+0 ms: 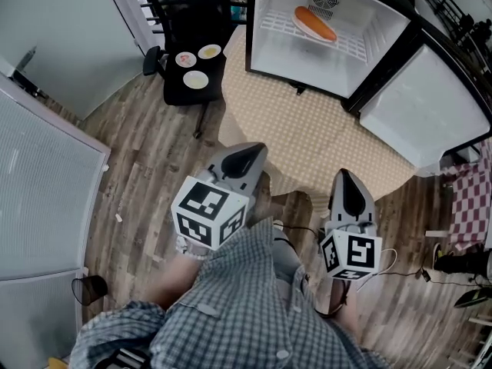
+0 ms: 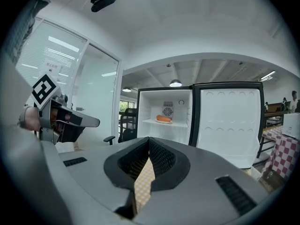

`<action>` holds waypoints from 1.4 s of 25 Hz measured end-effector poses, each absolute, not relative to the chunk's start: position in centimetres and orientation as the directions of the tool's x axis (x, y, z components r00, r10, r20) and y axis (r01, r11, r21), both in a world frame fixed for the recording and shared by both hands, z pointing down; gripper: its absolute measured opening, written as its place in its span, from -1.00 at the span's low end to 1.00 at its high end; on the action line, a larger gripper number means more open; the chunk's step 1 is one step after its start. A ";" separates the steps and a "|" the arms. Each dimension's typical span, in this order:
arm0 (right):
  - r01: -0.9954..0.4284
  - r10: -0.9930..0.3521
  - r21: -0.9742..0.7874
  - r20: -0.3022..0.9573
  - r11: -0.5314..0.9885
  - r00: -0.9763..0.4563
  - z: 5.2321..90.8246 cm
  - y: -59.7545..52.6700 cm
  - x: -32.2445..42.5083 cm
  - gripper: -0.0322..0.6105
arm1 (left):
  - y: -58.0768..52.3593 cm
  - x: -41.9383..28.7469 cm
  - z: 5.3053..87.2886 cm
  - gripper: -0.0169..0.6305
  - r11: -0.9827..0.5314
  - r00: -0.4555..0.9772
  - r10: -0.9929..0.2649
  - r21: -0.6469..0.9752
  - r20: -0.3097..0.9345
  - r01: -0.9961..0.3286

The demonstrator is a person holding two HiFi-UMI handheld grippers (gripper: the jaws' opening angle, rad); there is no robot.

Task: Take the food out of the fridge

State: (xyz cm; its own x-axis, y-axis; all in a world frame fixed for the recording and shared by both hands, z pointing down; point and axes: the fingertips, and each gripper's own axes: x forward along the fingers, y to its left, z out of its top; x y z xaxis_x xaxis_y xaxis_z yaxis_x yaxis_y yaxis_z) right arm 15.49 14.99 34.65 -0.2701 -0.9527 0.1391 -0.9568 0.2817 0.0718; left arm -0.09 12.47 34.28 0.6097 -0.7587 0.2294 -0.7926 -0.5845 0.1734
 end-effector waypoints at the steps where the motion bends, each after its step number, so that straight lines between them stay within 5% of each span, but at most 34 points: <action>1: -0.956 -0.952 0.070 0.138 0.284 -0.273 34.4 14.2 16.0 -0.87 | 11.8 0.4 34.0 -0.93 -0.583 0.608 -0.760 0.172 0.228 -0.794; 35: -0.951 -0.945 0.091 0.177 0.296 -0.277 34.2 -0.4 21.6 -0.87 | -3.6 7.2 32.0 -0.93 -0.599 0.629 -0.747 0.190 0.216 -0.778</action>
State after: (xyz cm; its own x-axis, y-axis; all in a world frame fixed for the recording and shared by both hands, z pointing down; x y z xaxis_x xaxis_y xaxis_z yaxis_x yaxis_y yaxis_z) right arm 21.63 -0.44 34.20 -0.2766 -0.9445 0.1770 -0.9510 0.2955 0.0910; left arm 7.24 -3.58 32.03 0.6287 -0.7469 0.2164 -0.7776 -0.5995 0.1898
